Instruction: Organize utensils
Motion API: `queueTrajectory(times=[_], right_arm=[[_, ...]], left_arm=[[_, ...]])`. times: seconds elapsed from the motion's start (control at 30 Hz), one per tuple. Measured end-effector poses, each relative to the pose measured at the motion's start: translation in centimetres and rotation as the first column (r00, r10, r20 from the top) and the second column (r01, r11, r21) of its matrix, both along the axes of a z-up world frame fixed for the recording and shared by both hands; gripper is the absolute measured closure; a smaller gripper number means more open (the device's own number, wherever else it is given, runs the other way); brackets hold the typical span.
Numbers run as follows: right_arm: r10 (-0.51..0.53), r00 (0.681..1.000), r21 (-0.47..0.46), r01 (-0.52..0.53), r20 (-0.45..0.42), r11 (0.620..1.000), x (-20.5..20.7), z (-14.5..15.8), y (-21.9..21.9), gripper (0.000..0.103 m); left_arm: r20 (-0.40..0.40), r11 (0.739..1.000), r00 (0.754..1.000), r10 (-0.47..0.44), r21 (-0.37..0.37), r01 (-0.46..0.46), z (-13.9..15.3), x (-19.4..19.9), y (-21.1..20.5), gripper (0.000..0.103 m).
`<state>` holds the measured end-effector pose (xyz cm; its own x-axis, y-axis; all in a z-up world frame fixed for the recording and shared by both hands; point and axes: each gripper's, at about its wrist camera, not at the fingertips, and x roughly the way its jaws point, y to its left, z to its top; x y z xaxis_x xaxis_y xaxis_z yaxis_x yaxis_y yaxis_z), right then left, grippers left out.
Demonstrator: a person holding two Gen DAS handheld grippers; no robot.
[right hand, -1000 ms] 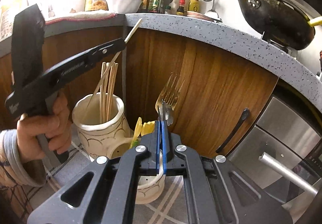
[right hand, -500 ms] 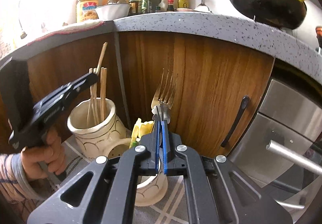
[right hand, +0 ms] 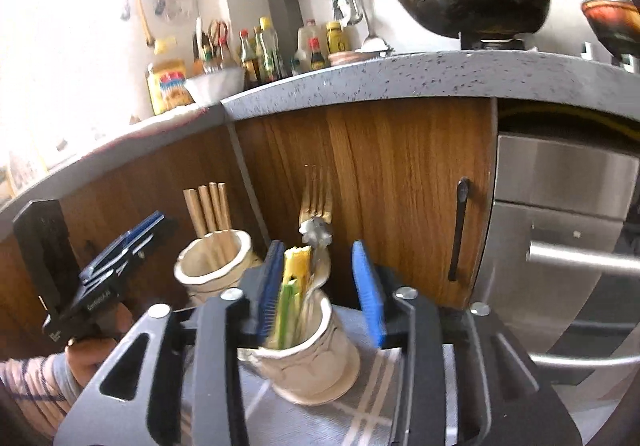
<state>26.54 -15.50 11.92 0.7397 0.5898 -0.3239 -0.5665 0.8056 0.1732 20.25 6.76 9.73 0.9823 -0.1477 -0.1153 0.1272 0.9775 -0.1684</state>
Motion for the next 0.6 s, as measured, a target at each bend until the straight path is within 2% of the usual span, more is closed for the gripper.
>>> queueTrajectory(times=[0.2, 0.27, 0.3, 0.37, 0.6], right_arm=[[-0.063, 0.997, 0.015, 0.062, 0.055, 0.998, -3.2, -1.9, -0.3, 0.053], [-0.104, 0.991, 0.026, 0.102, 0.09, 0.994, -4.3, -2.4, -0.5, 0.04], [-0.118, 0.987, 0.03, 0.115, 0.106, 0.993, -4.6, -2.6, -0.7, 0.038], [-0.142, 0.978, 0.04, 0.138, 0.15, 0.99, -5.7, -3.2, -0.8, 0.026], [-0.171, 0.954, 0.02, 0.171, 0.246, 0.985, -8.6, -5.3, 0.4, 0.009]], left_arm=[[-0.029, 0.999, 0.999, 0.041, 0.036, -0.04, -0.9, -3.0, -0.9, 0.012], [-0.024, 0.998, 0.998, 0.059, 0.033, -0.059, -1.2, -4.1, -1.1, 0.01], [-0.021, 0.998, 0.998, 0.065, 0.028, -0.064, -1.4, -4.6, -1.1, 0.008], [-0.022, 0.996, 0.997, 0.079, 0.03, -0.079, -1.8, -5.3, -1.2, 0.007], [-0.048, 0.993, 0.992, 0.114, 0.048, -0.112, -3.5, -6.3, -1.8, 0.006]])
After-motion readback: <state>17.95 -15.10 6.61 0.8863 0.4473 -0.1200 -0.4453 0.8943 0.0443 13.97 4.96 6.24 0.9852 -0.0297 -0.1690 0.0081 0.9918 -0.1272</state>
